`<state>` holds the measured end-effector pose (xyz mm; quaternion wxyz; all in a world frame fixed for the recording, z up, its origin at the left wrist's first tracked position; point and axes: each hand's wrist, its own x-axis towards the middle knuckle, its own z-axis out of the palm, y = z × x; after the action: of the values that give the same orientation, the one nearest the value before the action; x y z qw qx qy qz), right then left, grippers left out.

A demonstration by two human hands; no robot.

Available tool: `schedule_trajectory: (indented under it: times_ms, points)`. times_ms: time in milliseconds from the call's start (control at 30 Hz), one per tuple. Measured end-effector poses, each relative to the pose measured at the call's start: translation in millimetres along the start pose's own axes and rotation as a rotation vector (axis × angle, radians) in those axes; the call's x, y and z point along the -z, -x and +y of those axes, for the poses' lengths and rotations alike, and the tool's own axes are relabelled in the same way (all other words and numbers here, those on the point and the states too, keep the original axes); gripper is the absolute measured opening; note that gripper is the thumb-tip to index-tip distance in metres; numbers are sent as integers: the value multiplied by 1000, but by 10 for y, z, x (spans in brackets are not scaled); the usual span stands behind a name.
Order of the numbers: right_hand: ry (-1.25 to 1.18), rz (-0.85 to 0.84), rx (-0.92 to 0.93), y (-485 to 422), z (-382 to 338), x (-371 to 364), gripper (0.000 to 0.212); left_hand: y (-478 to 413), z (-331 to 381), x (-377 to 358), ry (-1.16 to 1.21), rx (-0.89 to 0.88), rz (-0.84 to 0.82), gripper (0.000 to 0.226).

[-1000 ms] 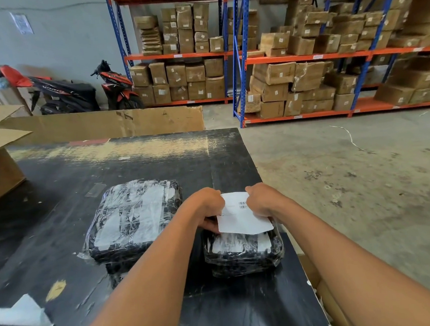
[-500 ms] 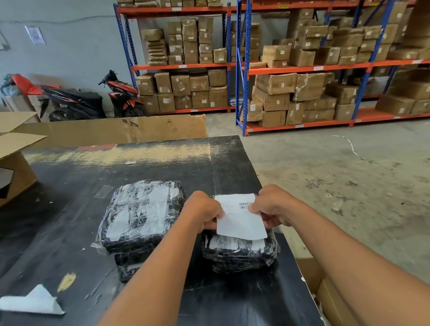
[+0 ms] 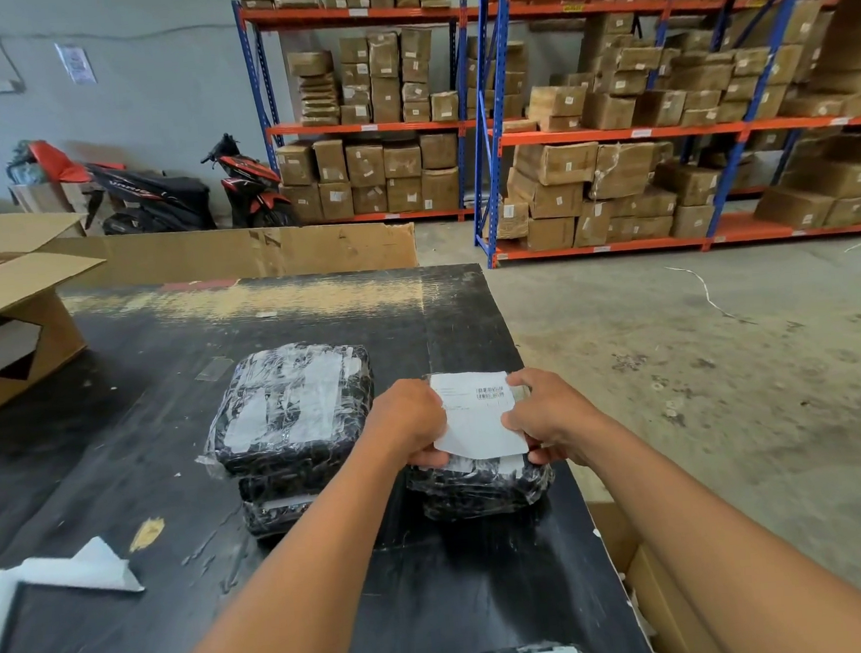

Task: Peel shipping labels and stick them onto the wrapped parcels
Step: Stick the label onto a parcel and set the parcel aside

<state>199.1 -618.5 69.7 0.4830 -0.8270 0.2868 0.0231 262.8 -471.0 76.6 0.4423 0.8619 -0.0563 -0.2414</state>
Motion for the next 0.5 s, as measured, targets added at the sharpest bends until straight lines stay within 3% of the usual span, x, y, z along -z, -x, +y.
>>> schedule_trajectory:
  times_ms: [300, 433, 500]
  points:
    - [234, 13, 115, 61, 66, -102, 57, 43, -91, -124, -5, 11, 77, 24]
    - [380, 79, 89, 96, 44, -158, 42, 40, -117, -139, 28, 32, 103, 29]
    - [324, 143, 88, 91, 92, -162, 20, 53, -131, -150, 30, 23, 139, 24]
